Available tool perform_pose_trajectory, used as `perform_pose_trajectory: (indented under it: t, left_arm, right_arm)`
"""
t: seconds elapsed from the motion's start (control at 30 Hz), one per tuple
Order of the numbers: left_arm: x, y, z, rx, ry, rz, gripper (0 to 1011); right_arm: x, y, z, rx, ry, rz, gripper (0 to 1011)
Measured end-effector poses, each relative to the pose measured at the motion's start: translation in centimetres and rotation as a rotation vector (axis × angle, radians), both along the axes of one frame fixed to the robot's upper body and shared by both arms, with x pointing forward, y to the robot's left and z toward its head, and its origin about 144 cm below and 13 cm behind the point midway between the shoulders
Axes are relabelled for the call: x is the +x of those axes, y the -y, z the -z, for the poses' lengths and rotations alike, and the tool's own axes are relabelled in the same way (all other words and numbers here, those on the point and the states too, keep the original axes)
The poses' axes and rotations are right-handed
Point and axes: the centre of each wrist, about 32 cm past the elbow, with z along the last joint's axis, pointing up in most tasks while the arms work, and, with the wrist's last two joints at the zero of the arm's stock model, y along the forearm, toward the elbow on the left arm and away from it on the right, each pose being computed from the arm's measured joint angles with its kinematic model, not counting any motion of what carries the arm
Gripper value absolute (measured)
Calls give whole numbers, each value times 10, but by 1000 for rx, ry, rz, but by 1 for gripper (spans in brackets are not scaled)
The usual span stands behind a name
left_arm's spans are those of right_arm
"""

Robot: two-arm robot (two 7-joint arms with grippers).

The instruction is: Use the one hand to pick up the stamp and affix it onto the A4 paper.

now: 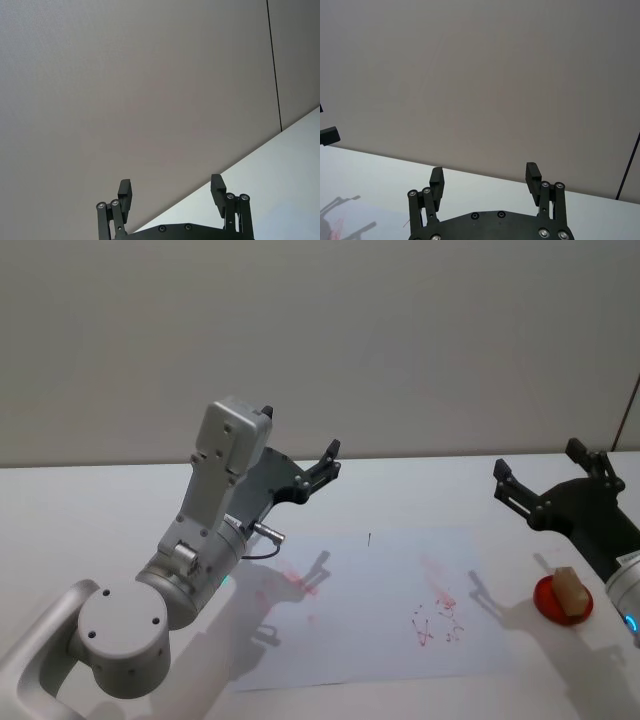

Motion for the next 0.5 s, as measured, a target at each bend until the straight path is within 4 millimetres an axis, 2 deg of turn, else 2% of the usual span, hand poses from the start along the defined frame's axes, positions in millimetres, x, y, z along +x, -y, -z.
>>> perform_pose_trajectory:
  t: [0.5]
  left_arm:
    - [0,0,0,0,0,0,1001]
  right_arm:
    - [0,0,0,0,0,0,1001]
